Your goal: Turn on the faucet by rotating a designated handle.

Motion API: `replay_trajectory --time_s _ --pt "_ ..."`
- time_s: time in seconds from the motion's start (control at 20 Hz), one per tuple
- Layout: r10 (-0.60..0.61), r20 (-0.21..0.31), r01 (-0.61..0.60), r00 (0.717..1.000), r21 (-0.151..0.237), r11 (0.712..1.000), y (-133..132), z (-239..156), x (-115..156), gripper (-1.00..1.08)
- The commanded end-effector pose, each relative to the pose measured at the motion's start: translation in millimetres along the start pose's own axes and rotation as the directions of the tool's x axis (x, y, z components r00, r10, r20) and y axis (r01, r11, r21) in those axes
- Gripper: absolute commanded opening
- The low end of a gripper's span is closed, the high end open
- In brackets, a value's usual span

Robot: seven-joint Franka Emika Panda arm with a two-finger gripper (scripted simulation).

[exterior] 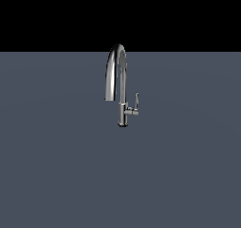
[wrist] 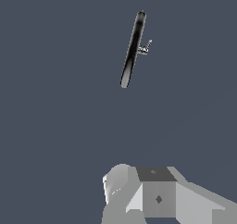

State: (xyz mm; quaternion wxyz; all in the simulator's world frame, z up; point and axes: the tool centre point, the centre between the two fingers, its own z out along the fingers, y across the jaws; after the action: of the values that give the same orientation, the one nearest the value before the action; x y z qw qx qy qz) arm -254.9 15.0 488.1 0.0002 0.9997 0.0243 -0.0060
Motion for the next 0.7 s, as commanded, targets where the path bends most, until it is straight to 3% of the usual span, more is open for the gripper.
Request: replay_trajectory --time_s 0.0,0.3,0.65 --pt "0.000 0.000 0.000 1.000 0.000 1.000 0.0 0.0 0.0 -1.00" --pt "0.013 0.010 -0.014 1.000 0.013 1.000 0.2 0.7 5.2 -1.00" --pt "0.062 0.051 -0.066 0.997 0.061 0.996 1.4 4.0 24.5 -1.00"
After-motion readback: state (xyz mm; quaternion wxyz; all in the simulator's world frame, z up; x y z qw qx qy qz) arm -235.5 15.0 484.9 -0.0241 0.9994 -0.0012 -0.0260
